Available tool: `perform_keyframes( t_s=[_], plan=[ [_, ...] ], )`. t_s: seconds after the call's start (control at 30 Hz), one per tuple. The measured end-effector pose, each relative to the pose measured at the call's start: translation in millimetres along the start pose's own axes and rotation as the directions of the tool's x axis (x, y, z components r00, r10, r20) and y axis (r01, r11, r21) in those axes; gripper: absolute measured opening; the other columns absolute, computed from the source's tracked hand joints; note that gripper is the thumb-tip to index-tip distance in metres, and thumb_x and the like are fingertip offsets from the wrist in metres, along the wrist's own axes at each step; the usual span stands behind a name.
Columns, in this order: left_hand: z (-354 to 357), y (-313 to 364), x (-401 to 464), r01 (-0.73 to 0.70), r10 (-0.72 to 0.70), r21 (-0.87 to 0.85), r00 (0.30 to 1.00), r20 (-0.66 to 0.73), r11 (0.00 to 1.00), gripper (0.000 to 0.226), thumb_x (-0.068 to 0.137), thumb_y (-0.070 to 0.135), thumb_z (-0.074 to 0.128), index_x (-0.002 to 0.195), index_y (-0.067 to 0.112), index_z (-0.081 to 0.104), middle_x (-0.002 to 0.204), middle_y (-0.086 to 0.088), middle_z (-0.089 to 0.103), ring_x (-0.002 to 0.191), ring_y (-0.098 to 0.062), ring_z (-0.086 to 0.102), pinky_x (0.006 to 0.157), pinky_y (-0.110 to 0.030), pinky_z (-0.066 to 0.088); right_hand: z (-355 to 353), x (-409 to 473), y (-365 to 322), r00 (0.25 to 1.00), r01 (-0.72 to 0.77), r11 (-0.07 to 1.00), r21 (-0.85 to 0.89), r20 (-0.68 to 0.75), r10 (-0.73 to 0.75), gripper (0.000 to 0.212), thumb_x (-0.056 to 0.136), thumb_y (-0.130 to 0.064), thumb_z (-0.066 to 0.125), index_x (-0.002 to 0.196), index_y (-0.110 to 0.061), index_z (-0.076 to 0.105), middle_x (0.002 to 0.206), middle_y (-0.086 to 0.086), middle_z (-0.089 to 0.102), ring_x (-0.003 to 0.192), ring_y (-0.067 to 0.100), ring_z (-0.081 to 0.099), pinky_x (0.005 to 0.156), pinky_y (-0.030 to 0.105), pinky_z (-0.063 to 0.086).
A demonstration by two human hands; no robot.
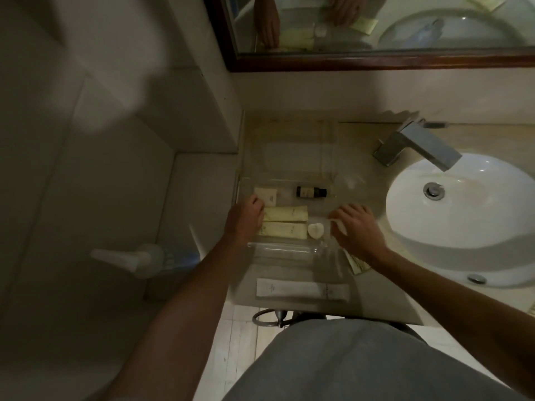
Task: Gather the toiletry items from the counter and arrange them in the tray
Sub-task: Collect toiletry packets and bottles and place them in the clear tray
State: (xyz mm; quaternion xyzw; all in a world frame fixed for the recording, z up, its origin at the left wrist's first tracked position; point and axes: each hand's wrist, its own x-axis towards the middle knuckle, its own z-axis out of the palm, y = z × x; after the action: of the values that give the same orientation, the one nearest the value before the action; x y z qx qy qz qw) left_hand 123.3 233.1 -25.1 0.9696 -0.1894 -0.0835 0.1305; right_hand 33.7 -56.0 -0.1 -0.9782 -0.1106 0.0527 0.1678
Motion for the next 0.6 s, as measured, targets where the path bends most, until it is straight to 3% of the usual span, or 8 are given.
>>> perform_keyframes(
  t_s=[0.07, 0.2, 0.3, 0.43, 0.5, 0.6],
  plan=[
    [2, -3, -5, -0.059, 0.06, 0.002, 0.998, -0.03, 0.998, 0.01, 0.086, 0.021, 0.06, 0.094, 0.015, 0.061, 0.096, -0.006, 0.057, 0.073, -0.025, 0.055, 0.057, -0.03, 0.04, -7, -32, 25, 0.998, 0.003, 0.998, -0.058, 0.064, 0.001, 0.033, 0.082, -0.026, 0.068, 0.114, -0.024, 0.061, 0.116, 0.002, 0.061, 0.108, 0.022, 0.054, 0.09, 0.037, 0.042],
    [8, -6, -13, -0.166, 0.166, 0.03, 0.986, 0.015, 0.986, 0.016, 0.084, 0.026, 0.065, 0.093, 0.015, 0.059, 0.095, -0.003, 0.054, 0.076, -0.02, 0.053, 0.059, -0.029, 0.042, -2, -84, 61, 0.964, -0.016, 0.994, -0.108, 0.263, 0.044, 0.065, 0.071, -0.05, 0.071, 0.127, -0.021, 0.055, 0.13, 0.006, 0.051, 0.117, 0.025, 0.05, 0.098, 0.044, 0.039],
    [7, -2, -17, -0.108, 0.108, 0.021, 0.994, 0.005, 0.994, 0.006, 0.086, 0.019, 0.064, 0.087, 0.013, 0.061, 0.092, -0.005, 0.058, 0.071, -0.024, 0.057, 0.055, -0.031, 0.045, 4, -87, 63, 0.963, -0.076, 0.995, -0.068, 0.253, 0.091, 0.056, 0.068, -0.047, 0.073, 0.113, -0.019, 0.057, 0.112, 0.005, 0.058, 0.101, 0.024, 0.055, 0.09, 0.04, 0.041],
    [11, 6, -27, -0.08, 0.081, 0.052, 0.997, -0.014, 0.995, 0.005, 0.089, 0.016, 0.062, 0.085, 0.013, 0.064, 0.092, -0.006, 0.063, 0.071, -0.025, 0.061, 0.054, -0.028, 0.043, 5, -80, 41, 0.975, -0.152, 0.983, 0.103, 0.18, 0.132, 0.028, 0.081, -0.035, 0.065, 0.103, -0.021, 0.055, 0.096, 0.003, 0.064, 0.089, 0.024, 0.059, 0.086, 0.037, 0.04],
    [11, 8, -31, -0.077, 0.078, 0.034, 0.996, -0.032, 0.996, 0.006, 0.091, 0.016, 0.061, 0.089, 0.014, 0.065, 0.097, -0.005, 0.063, 0.078, -0.022, 0.06, 0.056, -0.026, 0.041, -3, -66, 18, 0.98, -0.181, 0.955, 0.236, 0.131, 0.153, 0.019, 0.085, -0.024, 0.065, 0.102, -0.018, 0.056, 0.095, 0.003, 0.062, 0.087, 0.021, 0.057, 0.081, 0.033, 0.04],
    [8, 7, -35, -0.067, 0.067, 0.004, 0.998, -0.006, 0.998, 0.011, 0.09, 0.016, 0.058, 0.098, 0.015, 0.066, 0.103, -0.005, 0.062, 0.086, -0.023, 0.061, 0.062, -0.033, 0.05, -12, -27, -25, 0.984, -0.179, 0.903, 0.391, 0.078, 0.161, 0.019, 0.091, -0.025, 0.059, 0.109, -0.019, 0.056, 0.099, -0.002, 0.06, 0.088, 0.013, 0.055, 0.076, 0.029, 0.045]
  ],
)
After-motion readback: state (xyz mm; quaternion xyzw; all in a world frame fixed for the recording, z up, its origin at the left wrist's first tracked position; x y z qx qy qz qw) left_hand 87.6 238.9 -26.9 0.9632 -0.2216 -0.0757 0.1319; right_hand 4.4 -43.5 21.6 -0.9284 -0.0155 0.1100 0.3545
